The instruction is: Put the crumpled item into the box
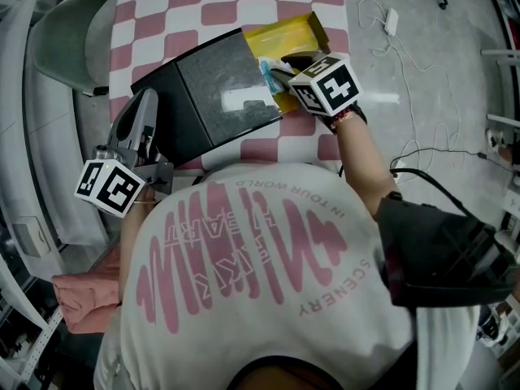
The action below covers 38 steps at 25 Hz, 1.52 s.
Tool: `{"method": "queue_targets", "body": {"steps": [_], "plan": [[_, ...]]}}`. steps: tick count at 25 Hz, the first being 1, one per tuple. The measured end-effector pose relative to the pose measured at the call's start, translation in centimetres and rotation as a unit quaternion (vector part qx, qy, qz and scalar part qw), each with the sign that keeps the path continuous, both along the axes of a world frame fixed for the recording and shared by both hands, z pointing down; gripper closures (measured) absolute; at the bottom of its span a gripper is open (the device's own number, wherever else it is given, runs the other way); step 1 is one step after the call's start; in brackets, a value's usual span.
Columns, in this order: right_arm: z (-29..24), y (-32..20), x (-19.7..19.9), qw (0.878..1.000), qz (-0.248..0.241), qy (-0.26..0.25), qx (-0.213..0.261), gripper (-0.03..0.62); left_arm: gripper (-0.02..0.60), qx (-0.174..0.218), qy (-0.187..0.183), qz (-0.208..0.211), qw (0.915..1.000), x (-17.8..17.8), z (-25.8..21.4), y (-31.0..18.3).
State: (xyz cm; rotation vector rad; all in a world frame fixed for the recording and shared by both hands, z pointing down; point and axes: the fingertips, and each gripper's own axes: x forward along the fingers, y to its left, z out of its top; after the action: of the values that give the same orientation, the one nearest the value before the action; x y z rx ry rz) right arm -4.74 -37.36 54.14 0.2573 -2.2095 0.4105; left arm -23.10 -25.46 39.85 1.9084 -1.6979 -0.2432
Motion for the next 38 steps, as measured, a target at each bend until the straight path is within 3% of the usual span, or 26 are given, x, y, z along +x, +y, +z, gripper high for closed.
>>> {"method": "queue_targets", "body": {"steps": [28,38], "plan": [[-0.9,0.3,0.1,1.000,-0.002,0.007,0.020,0.405,0.574,0.010,-0.024,-0.021,0.9994,-0.4,-2.2,2.7],[-1.4,0.6,0.9,1.000,0.007,0.001,0.027,0.408,0.574,0.020,-0.030,-0.003,0.9994,0.4,-2.7,2.6]]}}
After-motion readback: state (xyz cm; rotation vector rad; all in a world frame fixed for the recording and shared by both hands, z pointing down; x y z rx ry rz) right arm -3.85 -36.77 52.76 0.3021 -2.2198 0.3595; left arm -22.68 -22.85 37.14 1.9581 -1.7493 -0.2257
